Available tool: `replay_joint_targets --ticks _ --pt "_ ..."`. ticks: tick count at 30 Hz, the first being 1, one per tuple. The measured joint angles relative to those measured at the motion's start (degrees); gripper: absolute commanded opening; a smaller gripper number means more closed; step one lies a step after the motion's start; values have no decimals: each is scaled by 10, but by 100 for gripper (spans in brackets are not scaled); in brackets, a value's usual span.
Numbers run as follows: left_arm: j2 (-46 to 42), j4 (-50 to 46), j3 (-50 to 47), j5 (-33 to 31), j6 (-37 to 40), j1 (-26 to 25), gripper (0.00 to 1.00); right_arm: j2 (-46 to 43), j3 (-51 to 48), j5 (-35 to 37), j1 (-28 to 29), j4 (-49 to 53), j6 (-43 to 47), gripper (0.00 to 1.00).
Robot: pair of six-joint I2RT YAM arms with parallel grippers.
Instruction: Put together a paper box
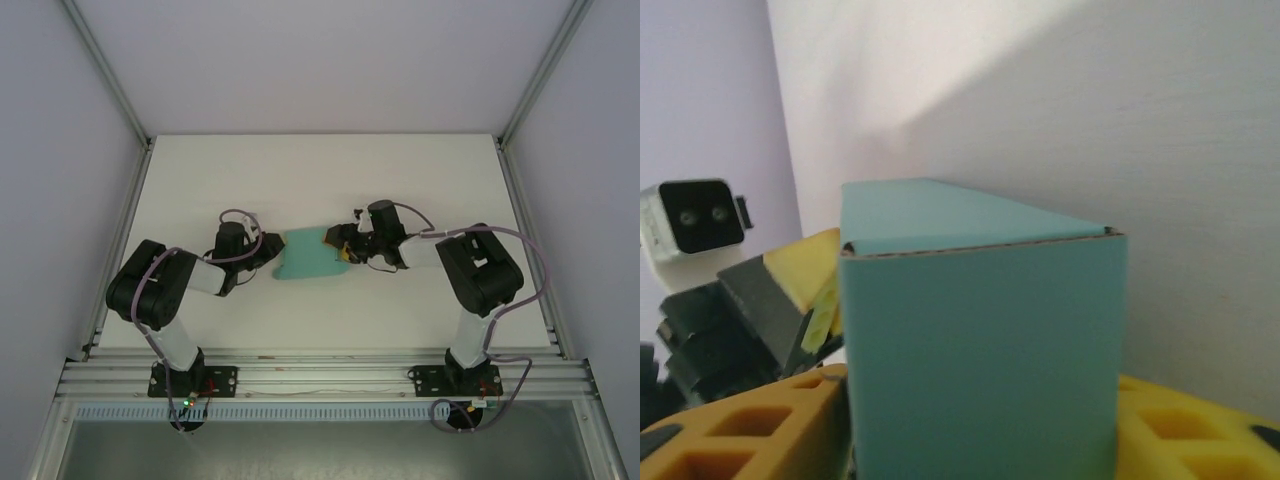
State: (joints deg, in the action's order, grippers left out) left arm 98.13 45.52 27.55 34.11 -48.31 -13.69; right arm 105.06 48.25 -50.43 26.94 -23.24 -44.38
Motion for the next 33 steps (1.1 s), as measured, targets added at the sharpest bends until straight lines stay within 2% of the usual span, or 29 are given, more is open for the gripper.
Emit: replay_joint_targets --ticks 2,4,5,9,14,16,20,23,28,33 --pt "0 -6 2 0 7 3 44 0 3 -7 0 -7 -8 44" --pt "-4 -29 8 2 24 3 89 -4 7 -10 0 -6 -11 43" --pt "-10 -44 14 9 35 3 100 -8 9 -10 0 -1 -11 42" --pt "-97 -136 50 3 117 1 100 -49 17 -1 0 42 -13 42" --pt "-224 -249 123 -15 310 -8 100 -107 56 28 -2 149 -31 42" --pt "-261 -304 149 -7 410 -26 100 -121 81 29 -8 195 -52 39" --pt "-319 -412 164 -8 618 -104 100 -124 132 16 -39 292 -112 31" --pt "-348 -452 147 -31 720 -145 100 -113 169 -21 -59 363 -154 30" --pt "-355 -493 140 -78 812 -162 100 -83 200 -78 -60 437 -198 30" --pt "-296 -492 142 -181 859 -209 100 -78 206 -104 -60 495 -221 31"
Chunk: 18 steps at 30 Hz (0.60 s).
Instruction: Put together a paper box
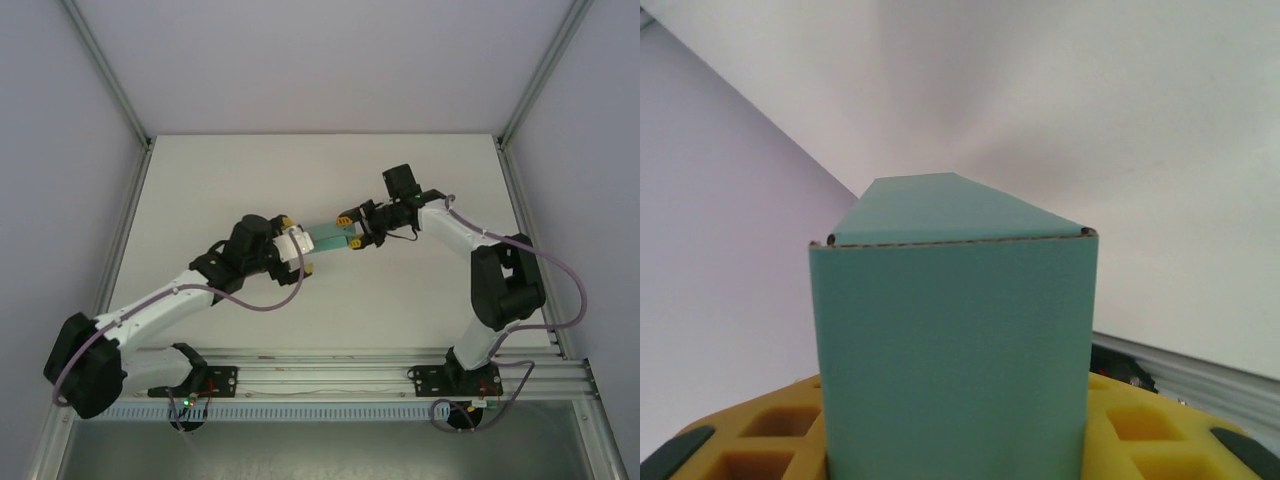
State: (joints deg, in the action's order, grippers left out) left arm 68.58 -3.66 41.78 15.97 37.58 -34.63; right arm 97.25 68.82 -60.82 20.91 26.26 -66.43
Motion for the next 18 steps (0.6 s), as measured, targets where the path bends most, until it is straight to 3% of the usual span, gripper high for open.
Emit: replay_joint_targets --ticks 8,15,18 --pt "31 21 0 -49 46 -9 95 0 1 -24 0 3 -49 30" --pt "48 44 5 -64 62 -9 60 0 1 -34 3 3 -64 31" --pt "51 44 9 -64 63 -9 52 0 1 -33 2 3 -64 41"
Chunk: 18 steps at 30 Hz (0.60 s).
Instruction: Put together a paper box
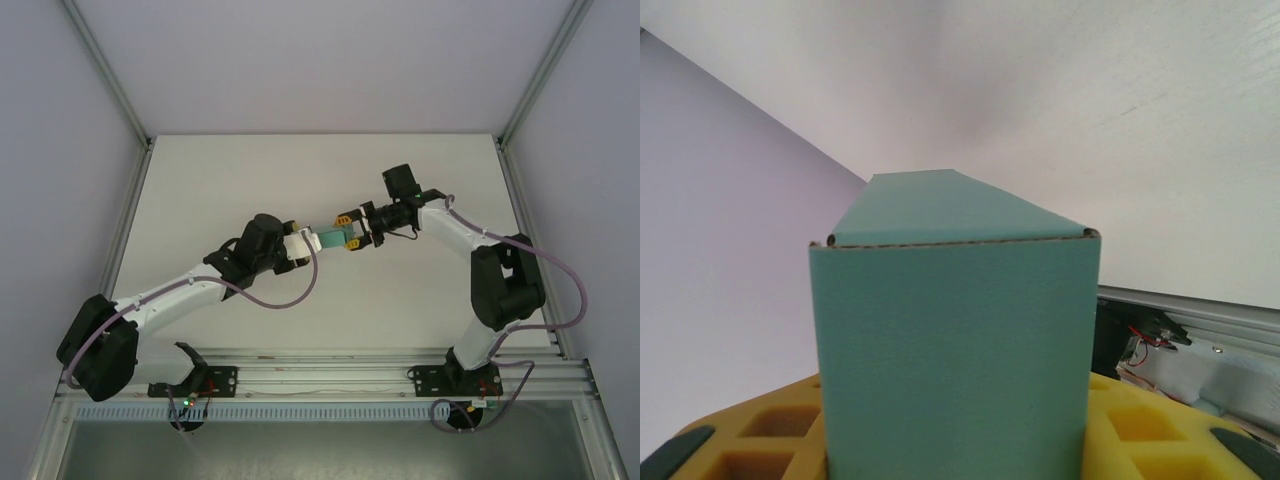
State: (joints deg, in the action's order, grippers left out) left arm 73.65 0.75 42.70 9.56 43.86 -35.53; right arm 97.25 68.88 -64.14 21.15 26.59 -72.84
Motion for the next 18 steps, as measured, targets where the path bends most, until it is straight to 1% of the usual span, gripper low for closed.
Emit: replay_joint_targets --ticks 1,2,3,5,7,8,9,12,15,18 --pt "0 0 0 0 0 0 52 0 0 0 0 0 0 47" --pt "0 -1 0 3 3 0 49 0 0 0 0 1 1 50" --pt "0 -5 0 7 9 0 45 0 0 0 0 2 3 50" --pt "2 -22 8 14 13 0 39 -1 0 -2 0 5 13 58" --pt "15 -45 31 20 10 0 37 -4 0 -2 2 12 24 79" --pt "23 -58 46 22 12 0 36 -9 0 -2 2 13 28 94" --pt "28 -66 57 22 12 0 36 -15 -1 -1 2 15 32 100" --pt "38 -83 81 26 13 8 35 -35 -7 13 0 16 46 100" --pt "40 -117 100 50 17 24 36 -63 -25 47 -17 17 69 100" --pt "53 -165 125 76 28 36 36 -92 -34 122 -55 35 125 100"
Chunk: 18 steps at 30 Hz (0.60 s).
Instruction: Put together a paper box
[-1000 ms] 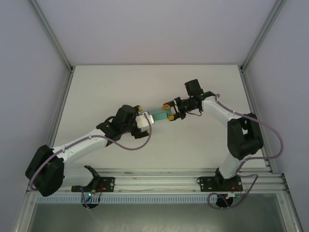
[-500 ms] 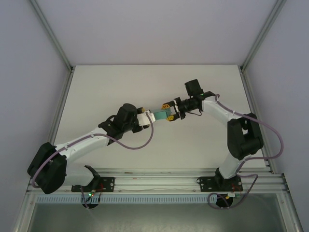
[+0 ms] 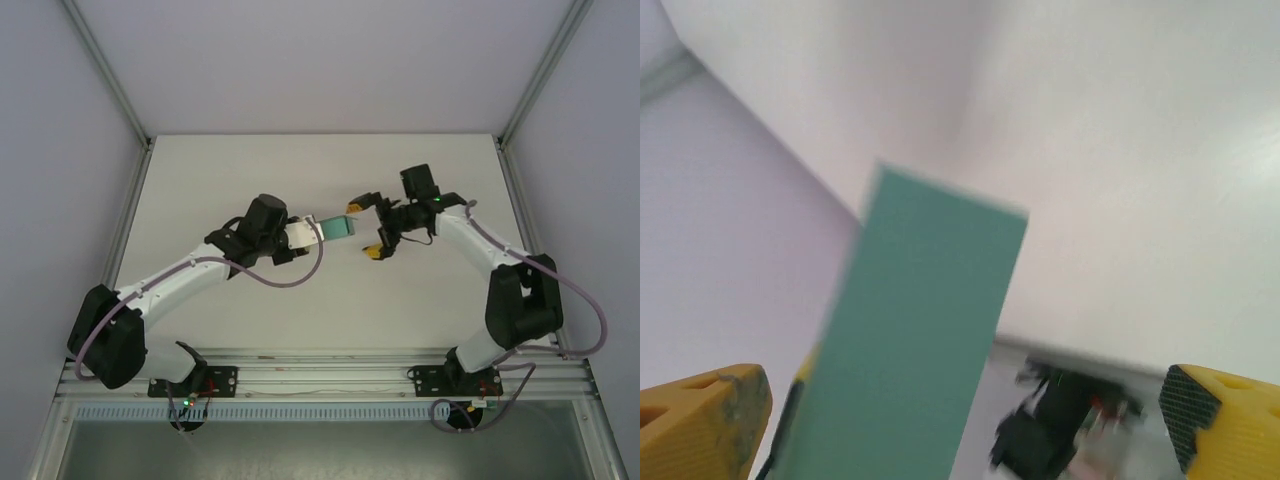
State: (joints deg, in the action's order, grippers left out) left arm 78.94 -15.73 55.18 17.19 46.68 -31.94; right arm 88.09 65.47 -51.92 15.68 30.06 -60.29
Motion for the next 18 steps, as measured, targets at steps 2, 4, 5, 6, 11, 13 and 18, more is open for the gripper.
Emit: replay_joint_targets --ticks 2,4,5,6,11,13,18 --pt "15 -36 20 12 5 6 36 -18 10 80 -22 23 70 100" --pt "37 -74 43 24 10 9 36 -41 25 155 -31 34 154 99" --pt "52 -96 58 33 13 9 37 -59 28 187 -31 31 203 100" --pt "65 -113 70 39 14 9 37 -79 26 207 -31 24 248 100" --pt "132 -184 123 70 15 9 38 -207 -56 220 -30 -94 429 99" --pt "153 -203 137 76 15 9 38 -219 -78 191 -29 -116 483 95" --pt "213 -251 183 83 17 9 37 -162 -75 127 10 -90 636 90"
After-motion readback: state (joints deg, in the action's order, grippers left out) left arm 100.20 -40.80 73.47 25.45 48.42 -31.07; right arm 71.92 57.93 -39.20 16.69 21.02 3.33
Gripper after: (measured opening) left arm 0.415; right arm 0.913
